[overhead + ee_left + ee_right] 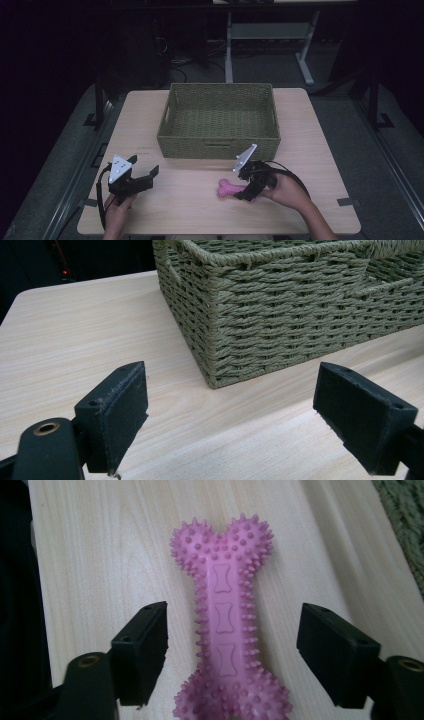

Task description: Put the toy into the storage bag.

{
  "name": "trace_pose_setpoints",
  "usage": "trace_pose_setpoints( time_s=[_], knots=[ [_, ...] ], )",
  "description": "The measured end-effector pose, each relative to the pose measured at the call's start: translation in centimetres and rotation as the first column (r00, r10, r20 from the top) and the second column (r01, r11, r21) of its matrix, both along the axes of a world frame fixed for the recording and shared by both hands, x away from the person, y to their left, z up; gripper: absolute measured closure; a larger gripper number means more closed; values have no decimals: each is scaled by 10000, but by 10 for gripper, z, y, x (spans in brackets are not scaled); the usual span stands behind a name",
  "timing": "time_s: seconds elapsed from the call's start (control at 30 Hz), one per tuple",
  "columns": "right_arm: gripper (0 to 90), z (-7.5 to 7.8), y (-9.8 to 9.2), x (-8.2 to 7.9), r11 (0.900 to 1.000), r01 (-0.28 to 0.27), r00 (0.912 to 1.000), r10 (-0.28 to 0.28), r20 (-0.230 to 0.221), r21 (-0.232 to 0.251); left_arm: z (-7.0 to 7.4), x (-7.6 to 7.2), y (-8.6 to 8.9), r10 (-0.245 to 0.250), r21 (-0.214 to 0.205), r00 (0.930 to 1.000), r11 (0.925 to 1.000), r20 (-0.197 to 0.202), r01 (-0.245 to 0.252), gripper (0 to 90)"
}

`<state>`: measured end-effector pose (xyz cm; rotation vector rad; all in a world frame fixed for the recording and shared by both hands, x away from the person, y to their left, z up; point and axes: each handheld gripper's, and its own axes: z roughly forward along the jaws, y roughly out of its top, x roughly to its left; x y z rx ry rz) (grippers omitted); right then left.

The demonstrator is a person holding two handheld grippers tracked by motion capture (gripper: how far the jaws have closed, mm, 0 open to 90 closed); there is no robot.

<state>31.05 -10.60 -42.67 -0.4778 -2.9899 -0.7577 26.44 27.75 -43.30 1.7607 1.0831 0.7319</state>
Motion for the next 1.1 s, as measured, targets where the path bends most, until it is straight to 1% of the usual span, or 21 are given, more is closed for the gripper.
trace_pose_setpoints(
  time_s=[0.2, 0.23, 0.3, 0.5, 0.6, 0.83, 1.1],
  knots=[
    [325, -5, 5, 1, 9993, -153, 9998, 150, -108, -340, 0, 0, 0, 13, -29, 10000, 10000, -24, -13, 139],
    [325, -5, 5, 1, 9993, -153, 9998, 150, -108, -340, 0, 0, 0, 13, -29, 10000, 10000, -24, -13, 138],
    [348, -7, 8, 1, 9987, -228, 9996, 221, -169, -448, 0, 0, 0, -13, -20, 10000, 10000, -24, 13, 138],
    [398, -8, 11, 0, 9978, -426, 9991, 423, -74, -503, 0, 0, 1, 15, -43, 10000, 10000, -36, -15, 138],
    [431, -11, 12, -1, 9965, -489, 9988, 486, -50, -683, 0, 0, 1, 28, -77, 10000, 10000, -20, -28, 138],
    [456, -13, 17, -2, 9936, -640, 9978, 654, 122, -929, 0, 0, 1, 34, -74, 10000, 10000, -33, -34, 138],
    [489, -14, 20, -3, 9922, -704, 9970, 733, 246, -1029, 0, 0, 2, 58, -97, 10000, 9999, -35, -58, 139]
  ],
)
